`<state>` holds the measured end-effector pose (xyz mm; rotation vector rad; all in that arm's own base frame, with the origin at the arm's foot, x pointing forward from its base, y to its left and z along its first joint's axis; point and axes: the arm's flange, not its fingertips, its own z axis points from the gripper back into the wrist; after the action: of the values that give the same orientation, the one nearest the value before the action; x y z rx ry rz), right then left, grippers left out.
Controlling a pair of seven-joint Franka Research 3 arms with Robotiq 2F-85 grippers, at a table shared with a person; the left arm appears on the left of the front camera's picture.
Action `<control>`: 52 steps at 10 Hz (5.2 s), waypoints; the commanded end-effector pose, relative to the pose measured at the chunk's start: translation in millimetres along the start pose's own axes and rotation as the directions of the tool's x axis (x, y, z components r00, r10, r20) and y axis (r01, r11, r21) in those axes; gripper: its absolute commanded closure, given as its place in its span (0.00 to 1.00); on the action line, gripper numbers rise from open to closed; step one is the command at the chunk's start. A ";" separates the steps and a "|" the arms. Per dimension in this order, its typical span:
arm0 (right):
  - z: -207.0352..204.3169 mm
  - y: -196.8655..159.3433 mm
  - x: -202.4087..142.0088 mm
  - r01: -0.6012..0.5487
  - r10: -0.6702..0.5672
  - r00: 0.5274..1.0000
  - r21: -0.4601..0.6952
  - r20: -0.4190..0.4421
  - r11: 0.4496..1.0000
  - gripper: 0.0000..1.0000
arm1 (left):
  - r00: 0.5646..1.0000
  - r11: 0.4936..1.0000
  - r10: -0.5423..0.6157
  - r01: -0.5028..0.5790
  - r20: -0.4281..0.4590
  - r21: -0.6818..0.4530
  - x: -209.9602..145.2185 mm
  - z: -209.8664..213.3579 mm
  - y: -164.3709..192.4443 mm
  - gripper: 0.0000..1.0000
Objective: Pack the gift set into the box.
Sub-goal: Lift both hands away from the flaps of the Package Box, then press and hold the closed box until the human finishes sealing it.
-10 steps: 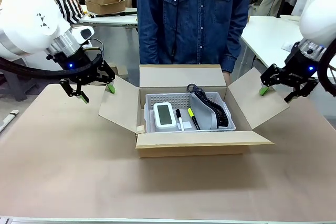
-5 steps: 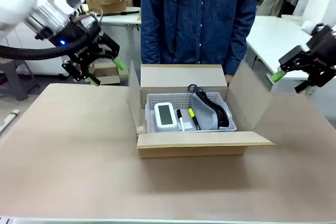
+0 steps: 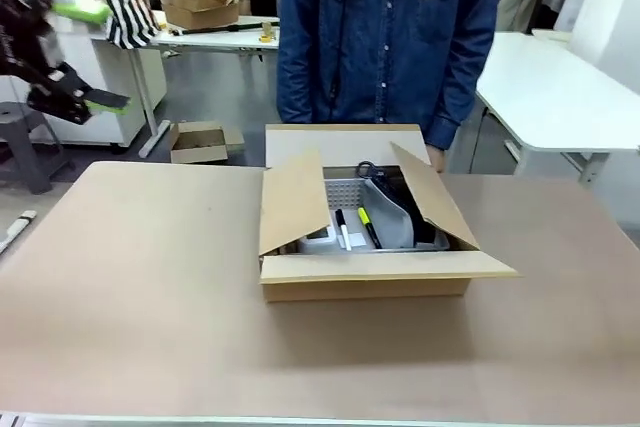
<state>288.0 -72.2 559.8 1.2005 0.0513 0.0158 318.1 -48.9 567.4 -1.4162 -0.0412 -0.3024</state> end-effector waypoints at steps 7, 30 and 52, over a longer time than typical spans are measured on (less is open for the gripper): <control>-11.1 18.6 -3.0 -0.090 0.095 0.995 -0.143 0.026 0.986 0.00 | 0.999 0.985 -0.036 0.030 0.029 0.173 6.1 -21.6 -23.2 0.00; -11.1 18.6 -3.0 -0.090 0.095 0.995 -0.143 0.026 0.986 0.00 | 0.999 0.985 -0.036 0.030 0.029 0.173 6.1 -21.6 -23.2 0.00; -11.1 18.6 -3.0 -0.090 0.095 0.995 -0.143 0.026 0.986 0.00 | 0.999 0.985 -0.036 0.030 0.029 0.173 6.1 -21.6 -23.2 0.00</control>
<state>284.7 -54.1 575.7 1.0709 -0.0197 0.0589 316.5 -73.5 586.0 -1.2404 -0.1163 -0.3047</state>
